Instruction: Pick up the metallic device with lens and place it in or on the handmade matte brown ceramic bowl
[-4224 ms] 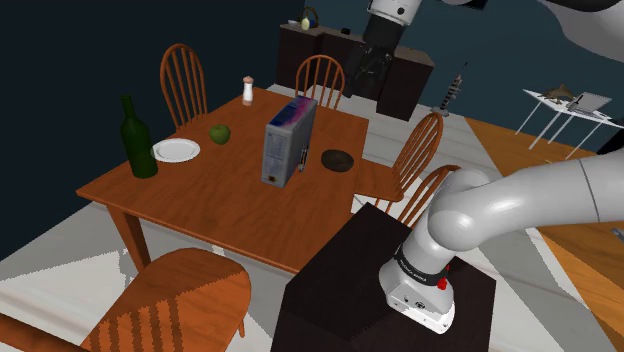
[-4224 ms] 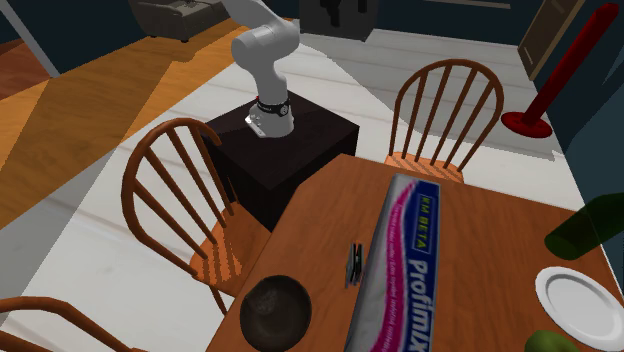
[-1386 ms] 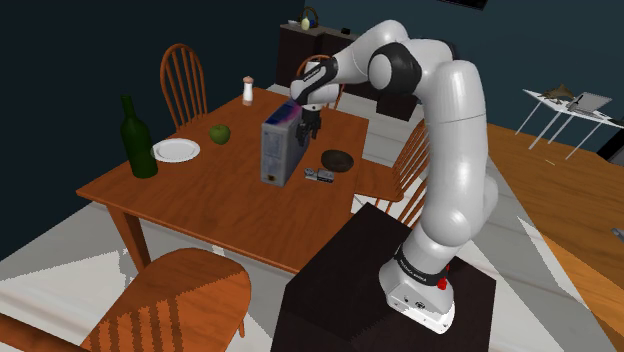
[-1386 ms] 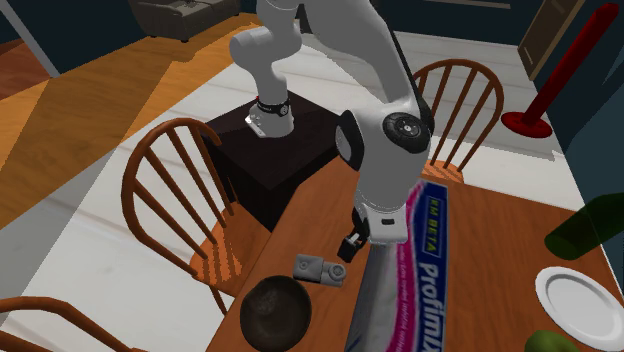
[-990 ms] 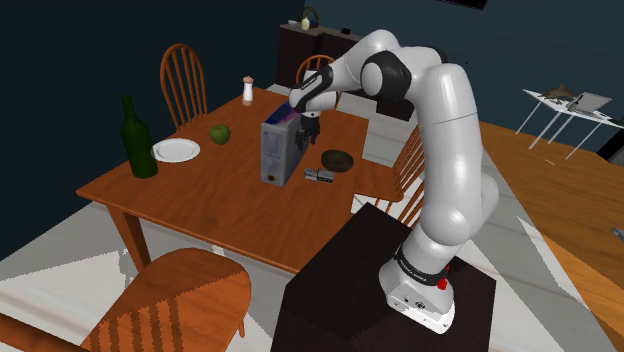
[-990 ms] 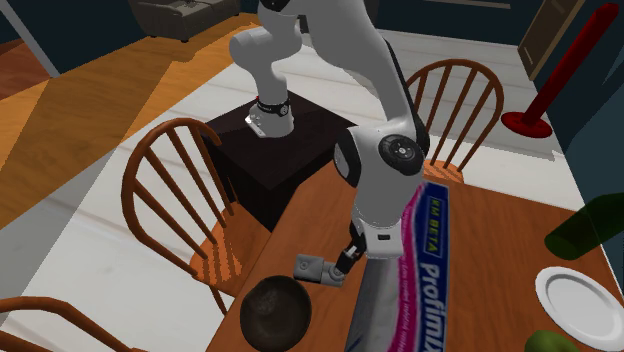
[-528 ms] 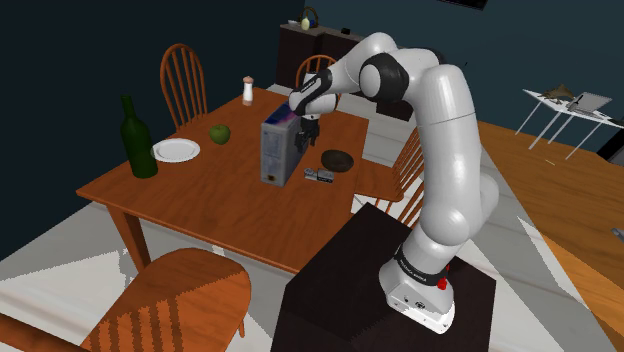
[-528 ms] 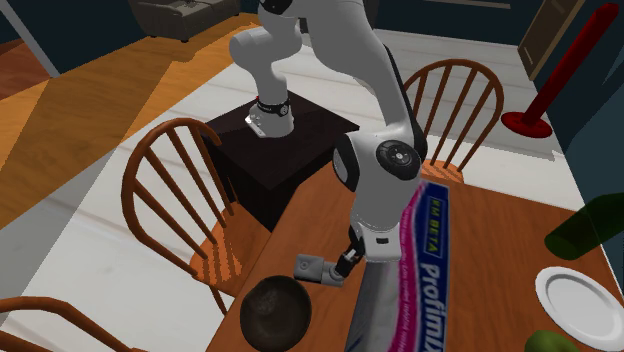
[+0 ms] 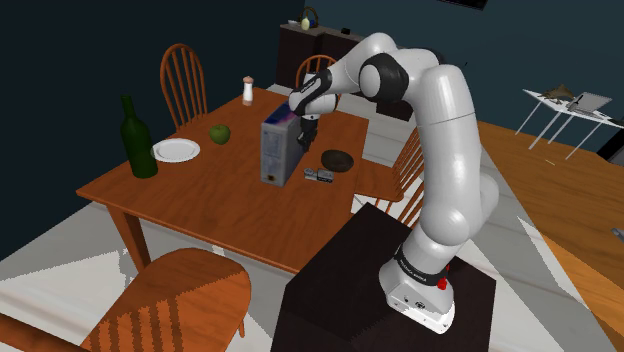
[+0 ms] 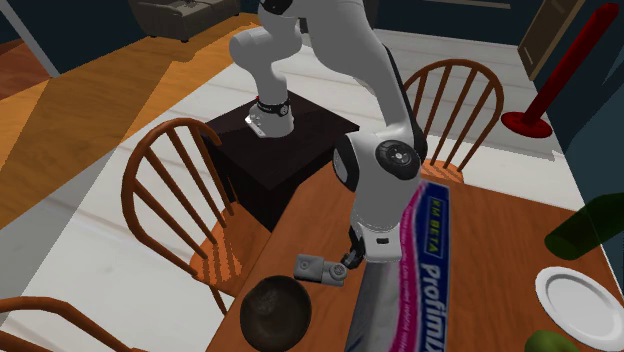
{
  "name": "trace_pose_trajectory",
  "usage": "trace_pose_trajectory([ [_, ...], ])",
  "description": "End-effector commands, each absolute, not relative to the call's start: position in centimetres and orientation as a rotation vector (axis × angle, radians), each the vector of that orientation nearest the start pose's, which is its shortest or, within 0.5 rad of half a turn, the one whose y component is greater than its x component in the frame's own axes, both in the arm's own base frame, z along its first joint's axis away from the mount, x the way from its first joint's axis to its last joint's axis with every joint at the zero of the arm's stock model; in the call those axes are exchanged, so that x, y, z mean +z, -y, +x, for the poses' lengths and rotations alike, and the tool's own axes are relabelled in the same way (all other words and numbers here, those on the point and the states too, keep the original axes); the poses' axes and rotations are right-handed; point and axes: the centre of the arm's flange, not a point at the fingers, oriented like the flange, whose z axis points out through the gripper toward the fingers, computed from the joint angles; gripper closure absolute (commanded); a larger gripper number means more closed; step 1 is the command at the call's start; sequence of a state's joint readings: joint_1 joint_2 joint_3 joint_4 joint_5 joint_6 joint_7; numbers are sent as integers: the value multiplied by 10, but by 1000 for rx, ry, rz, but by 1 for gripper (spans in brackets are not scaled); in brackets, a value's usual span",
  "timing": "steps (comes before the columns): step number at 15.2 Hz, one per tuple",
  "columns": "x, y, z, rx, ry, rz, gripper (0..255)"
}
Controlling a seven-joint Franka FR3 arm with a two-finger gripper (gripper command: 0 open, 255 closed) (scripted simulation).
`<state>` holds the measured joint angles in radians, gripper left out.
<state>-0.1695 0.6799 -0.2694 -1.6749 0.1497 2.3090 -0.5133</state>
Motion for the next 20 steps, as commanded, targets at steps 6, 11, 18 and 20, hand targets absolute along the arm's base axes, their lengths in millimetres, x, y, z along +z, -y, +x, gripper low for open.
trace_pose_trajectory([
  [6,216,269,621,68,46,-3185,0],
  [11,173,273,565,11,556,-3178,0],
  [18,179,302,559,-341,893,-3287,0],
  [20,165,299,549,-251,932,-3233,0],
])
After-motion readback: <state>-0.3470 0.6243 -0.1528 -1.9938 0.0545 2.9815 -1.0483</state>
